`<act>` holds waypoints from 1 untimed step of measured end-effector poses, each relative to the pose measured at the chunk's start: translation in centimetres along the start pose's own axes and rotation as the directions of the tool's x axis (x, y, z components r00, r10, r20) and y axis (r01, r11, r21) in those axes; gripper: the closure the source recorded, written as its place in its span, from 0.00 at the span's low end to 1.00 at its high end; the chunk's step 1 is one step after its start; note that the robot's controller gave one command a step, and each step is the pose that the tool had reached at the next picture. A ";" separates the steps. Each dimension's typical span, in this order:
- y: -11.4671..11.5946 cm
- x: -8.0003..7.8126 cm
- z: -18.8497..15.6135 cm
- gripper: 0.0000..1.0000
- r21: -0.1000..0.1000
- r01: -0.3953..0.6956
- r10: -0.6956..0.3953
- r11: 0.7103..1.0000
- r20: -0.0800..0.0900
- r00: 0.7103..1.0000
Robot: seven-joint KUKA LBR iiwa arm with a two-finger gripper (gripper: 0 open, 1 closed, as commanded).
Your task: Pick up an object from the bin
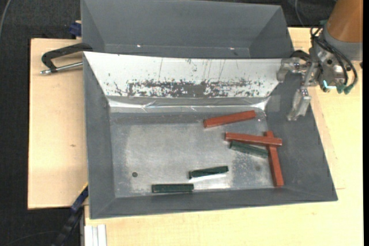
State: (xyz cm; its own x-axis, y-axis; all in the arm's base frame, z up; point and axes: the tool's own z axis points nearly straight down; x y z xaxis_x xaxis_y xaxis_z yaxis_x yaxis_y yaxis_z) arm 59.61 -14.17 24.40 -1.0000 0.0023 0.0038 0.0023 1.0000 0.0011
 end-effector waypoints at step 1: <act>1.8 3.7 13.4 0.00 -0.002 0.317 -0.317 0.948 -0.001 0.948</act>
Offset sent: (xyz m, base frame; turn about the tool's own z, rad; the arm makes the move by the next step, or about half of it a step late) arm -0.0371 0.0168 -0.1319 -0.3233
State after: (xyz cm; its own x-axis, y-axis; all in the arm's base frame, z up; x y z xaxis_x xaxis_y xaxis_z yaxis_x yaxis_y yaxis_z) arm 55.84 -12.33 11.00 -0.9491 -0.3151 0.0037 -0.3150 0.9491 0.0038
